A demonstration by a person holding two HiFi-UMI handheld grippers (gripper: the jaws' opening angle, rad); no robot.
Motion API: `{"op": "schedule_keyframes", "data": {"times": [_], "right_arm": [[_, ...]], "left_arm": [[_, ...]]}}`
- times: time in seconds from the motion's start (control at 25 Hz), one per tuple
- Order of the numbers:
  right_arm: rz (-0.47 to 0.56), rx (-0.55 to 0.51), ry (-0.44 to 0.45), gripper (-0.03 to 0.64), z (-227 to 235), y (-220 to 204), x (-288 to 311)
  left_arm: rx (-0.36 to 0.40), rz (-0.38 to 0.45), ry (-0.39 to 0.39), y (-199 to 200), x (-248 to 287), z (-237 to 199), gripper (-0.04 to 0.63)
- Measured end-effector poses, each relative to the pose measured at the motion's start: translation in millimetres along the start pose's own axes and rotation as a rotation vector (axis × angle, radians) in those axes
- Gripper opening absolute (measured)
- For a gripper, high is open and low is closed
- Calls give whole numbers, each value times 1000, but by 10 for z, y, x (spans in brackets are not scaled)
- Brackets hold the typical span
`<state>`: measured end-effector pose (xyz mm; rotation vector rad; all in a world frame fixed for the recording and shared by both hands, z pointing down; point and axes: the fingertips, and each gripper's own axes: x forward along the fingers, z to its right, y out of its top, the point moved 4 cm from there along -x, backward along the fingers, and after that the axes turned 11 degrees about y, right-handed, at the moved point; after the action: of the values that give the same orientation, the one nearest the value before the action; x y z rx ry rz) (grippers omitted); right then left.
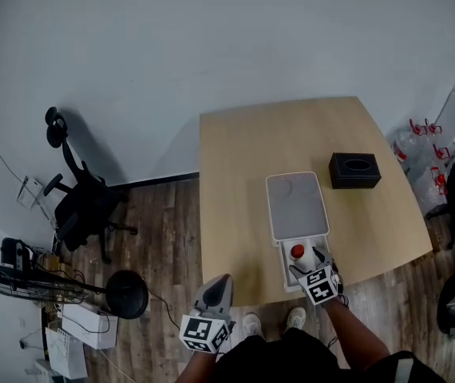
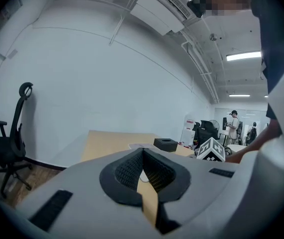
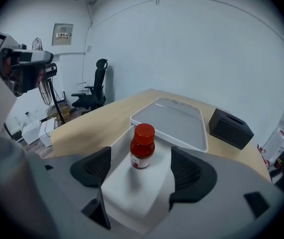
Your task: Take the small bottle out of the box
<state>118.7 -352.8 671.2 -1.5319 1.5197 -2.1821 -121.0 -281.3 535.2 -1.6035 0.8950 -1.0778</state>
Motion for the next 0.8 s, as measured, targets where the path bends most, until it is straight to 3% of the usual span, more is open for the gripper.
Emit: {"op": "schedule_keyframes", "data": {"times": [0.36, 0.8], "right_arm": [[-131, 35, 80, 373, 53, -121, 355], [-135, 13, 84, 232, 122, -100, 449]], "left_arm": [[-9, -2, 44, -7, 15, 0, 12], [-24, -7, 89, -47, 18, -21, 12]]}}
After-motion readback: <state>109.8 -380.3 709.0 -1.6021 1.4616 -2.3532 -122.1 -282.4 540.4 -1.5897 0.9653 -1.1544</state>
